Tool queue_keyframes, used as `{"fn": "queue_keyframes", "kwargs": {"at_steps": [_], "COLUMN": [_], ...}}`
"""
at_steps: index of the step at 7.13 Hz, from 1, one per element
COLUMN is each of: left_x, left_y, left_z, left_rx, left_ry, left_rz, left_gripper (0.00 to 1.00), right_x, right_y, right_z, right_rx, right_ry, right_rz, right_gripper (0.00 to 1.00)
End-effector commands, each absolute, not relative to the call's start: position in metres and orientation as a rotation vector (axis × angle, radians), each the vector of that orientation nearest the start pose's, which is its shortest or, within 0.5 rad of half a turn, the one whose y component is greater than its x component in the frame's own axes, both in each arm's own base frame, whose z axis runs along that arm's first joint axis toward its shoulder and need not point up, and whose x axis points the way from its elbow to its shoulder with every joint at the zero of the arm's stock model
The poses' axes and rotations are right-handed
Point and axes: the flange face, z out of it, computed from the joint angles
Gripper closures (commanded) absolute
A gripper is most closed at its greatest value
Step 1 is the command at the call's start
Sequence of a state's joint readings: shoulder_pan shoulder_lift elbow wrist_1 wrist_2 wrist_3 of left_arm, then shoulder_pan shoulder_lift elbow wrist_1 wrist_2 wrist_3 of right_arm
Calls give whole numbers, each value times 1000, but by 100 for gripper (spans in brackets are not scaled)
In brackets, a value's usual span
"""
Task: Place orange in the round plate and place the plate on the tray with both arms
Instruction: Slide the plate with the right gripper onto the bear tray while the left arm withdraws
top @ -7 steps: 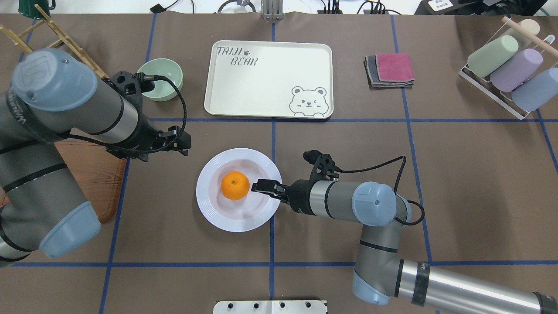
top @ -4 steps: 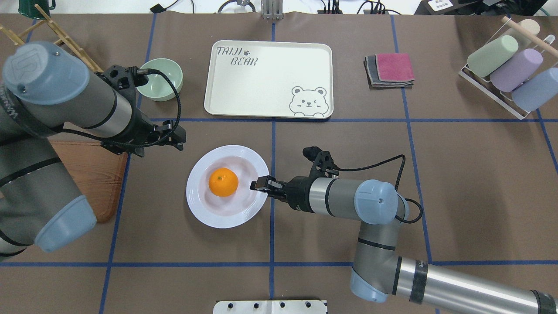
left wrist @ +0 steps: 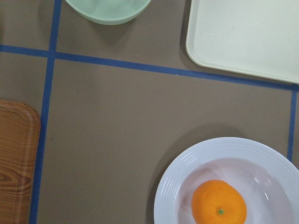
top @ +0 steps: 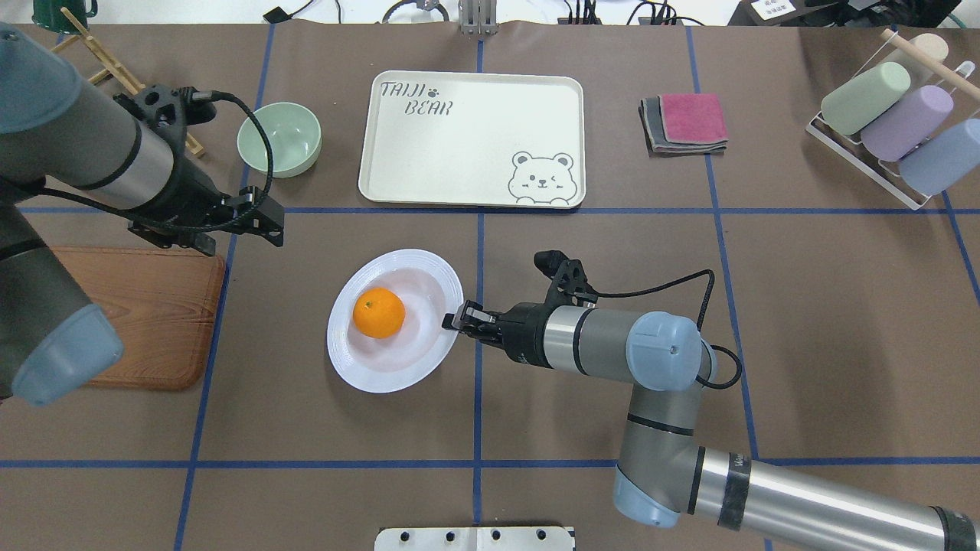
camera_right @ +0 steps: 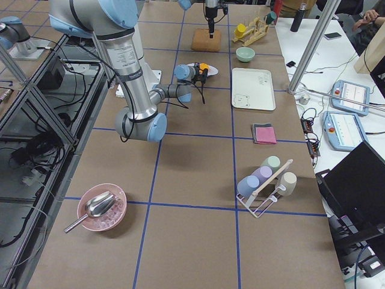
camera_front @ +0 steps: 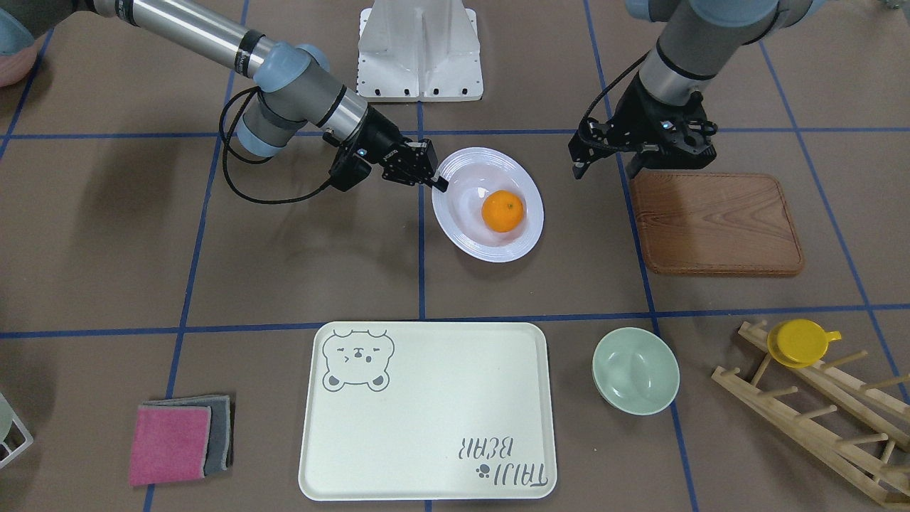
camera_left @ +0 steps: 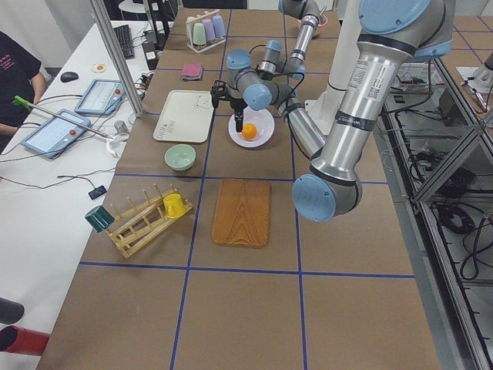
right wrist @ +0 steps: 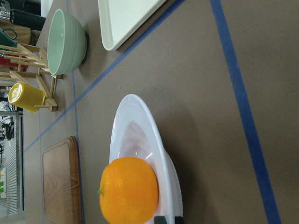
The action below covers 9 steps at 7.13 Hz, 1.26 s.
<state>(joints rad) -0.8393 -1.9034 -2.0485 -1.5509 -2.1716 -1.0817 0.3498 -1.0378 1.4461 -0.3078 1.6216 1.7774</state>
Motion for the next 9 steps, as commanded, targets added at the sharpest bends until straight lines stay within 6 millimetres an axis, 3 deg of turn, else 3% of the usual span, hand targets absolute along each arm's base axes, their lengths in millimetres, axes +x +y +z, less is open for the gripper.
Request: {"fn": "queue_keyframes", "kwargs": {"at_steps": [1, 3, 5, 7, 9], "left_x": [260, 240, 213, 195, 194], "left_y": [-452, -459, -465, -474, -478], "left_z": [290, 308, 340, 367, 376], "left_rx": [62, 111, 162, 177, 164], "left_ry": [940, 906, 856, 823, 813], "left_rz": [-37, 6, 109, 149, 138], "left_gripper": [7, 7, 6, 6, 6], "right_x": [-573, -555, -525, -532, -543], "right_y": [-356, -368, -406, -453, -484], "right_z": [239, 234, 231, 244, 261], "right_rx": [68, 78, 82, 146, 179], "right_ry": [-1758, -1847, -1919, -1893, -1827], "right_rz": [437, 516, 718, 962, 1092], "right_gripper": [100, 100, 100, 100, 100]}}
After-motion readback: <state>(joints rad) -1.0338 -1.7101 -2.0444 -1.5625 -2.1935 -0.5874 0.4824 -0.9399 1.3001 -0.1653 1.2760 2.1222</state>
